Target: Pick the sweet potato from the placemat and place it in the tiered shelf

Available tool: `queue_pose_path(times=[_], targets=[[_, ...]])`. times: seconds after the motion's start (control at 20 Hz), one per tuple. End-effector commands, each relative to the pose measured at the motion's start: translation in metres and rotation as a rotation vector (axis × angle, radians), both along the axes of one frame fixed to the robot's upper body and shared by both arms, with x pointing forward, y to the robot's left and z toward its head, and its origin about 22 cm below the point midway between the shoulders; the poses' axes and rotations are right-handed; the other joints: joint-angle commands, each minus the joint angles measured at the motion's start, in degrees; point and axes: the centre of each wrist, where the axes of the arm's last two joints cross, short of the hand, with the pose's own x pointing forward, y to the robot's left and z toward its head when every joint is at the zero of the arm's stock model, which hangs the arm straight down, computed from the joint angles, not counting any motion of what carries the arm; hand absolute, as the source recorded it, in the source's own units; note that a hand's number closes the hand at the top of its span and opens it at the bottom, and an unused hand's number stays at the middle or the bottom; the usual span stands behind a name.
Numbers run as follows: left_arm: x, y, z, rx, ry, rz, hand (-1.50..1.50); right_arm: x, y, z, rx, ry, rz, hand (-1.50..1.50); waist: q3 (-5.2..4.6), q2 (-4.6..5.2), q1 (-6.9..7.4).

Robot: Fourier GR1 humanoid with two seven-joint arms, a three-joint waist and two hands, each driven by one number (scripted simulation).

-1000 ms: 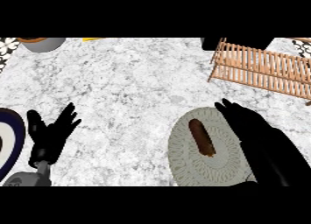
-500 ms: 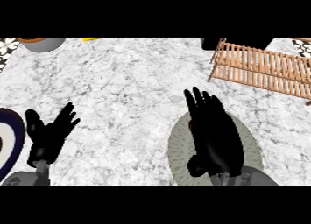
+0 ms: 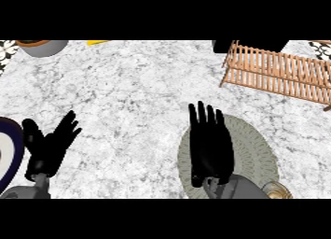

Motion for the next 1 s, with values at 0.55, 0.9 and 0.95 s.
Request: queue_pose_path(times=[0.55,0.9,0.95], targets=[[0.007,0.007,-0.002,-0.02,0.023,0.008,0.0,0.0,0.026,-0.037,-0.147,-0.009,-0.171,-1.5,-0.06,0.16,-0.02],[-0.01,-0.016,-0.015,-0.011,0.017,-0.007,0.0,0.009,0.007,-0.062,-0.206,-0.024,-0.199,-1.5,-0.05,0.12,-0.07],[0.001,0.005,0.001,0.002,0.034,0.006,0.0,0.002,0.011,-0.05,-0.219,-0.014,-0.206,-1.5,-0.05,0.09,-0.15]])
